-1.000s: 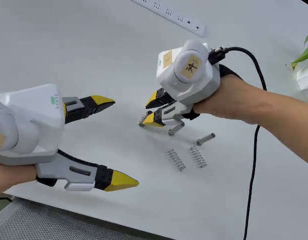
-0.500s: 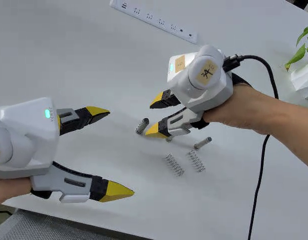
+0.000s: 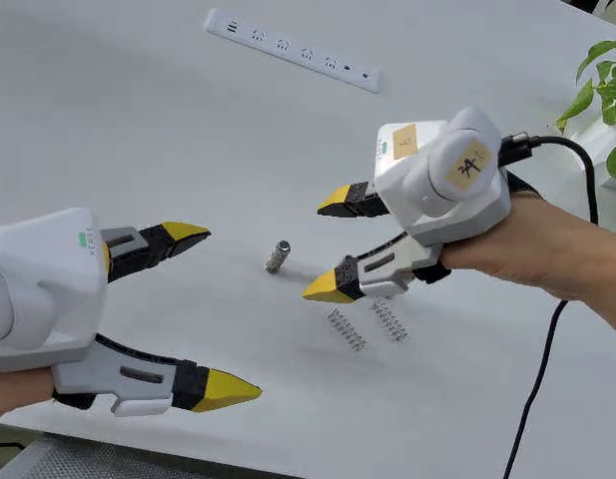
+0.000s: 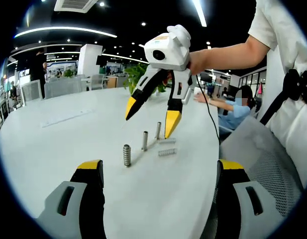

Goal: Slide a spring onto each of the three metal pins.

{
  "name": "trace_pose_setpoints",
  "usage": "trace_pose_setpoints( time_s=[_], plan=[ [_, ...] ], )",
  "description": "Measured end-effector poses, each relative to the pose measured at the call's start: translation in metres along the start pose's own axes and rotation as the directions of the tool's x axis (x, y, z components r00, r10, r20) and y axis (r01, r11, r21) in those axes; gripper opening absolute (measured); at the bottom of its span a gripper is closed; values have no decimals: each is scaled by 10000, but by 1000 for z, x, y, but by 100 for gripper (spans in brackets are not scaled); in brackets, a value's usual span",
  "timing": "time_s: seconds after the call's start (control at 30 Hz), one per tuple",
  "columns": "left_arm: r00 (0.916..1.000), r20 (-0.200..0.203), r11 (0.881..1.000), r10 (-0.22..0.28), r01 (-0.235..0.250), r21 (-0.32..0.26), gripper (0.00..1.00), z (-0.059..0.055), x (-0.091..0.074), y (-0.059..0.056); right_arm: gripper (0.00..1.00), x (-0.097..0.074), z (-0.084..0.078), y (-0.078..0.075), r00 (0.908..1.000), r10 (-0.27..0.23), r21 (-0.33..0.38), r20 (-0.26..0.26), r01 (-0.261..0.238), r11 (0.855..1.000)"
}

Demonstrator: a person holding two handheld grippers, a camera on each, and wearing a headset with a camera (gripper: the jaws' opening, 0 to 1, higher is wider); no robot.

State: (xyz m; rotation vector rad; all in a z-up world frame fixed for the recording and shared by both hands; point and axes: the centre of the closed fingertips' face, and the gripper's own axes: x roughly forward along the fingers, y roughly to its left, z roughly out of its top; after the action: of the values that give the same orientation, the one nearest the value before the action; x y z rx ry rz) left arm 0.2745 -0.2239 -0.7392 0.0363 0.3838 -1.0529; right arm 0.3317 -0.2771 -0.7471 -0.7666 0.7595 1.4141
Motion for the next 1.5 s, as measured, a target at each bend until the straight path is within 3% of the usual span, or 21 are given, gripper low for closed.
trace_pose_setpoints(
  time_s=[0.23,0.47,0.57,0.67,1.13,1.3,1.5],
  plan=[
    [9997,-223,9999,-39,43,153,93,0,-2,-1,65,-24,-12,8,9955,-533,646,781,483,9967],
    [9986,-526,9995,-78,93,289,93,-1,-4,-1,76,-46,-27,16,9813,-1209,1423,1496,996,9848],
    [9982,-596,9993,-106,128,359,93,1,-3,-2,80,-55,-31,18,9710,-1522,1734,1843,1203,9775],
    [9972,-729,9986,-145,182,506,92,4,-2,-4,83,-64,-35,21,9552,-1775,2162,2368,1263,9682],
    [9885,-1346,9899,-687,843,1138,87,13,15,-19,90,-80,-86,35,9230,-2635,3258,2802,1668,9306],
    [9794,-1720,9821,-1061,1303,1360,84,14,29,-27,92,-86,-101,38,9110,-2867,3554,2964,1734,9185],
    [9605,-2317,9654,-1542,1964,1716,77,14,51,-36,91,-91,-116,41,8987,-3187,3945,3014,1868,8997]
  ],
)
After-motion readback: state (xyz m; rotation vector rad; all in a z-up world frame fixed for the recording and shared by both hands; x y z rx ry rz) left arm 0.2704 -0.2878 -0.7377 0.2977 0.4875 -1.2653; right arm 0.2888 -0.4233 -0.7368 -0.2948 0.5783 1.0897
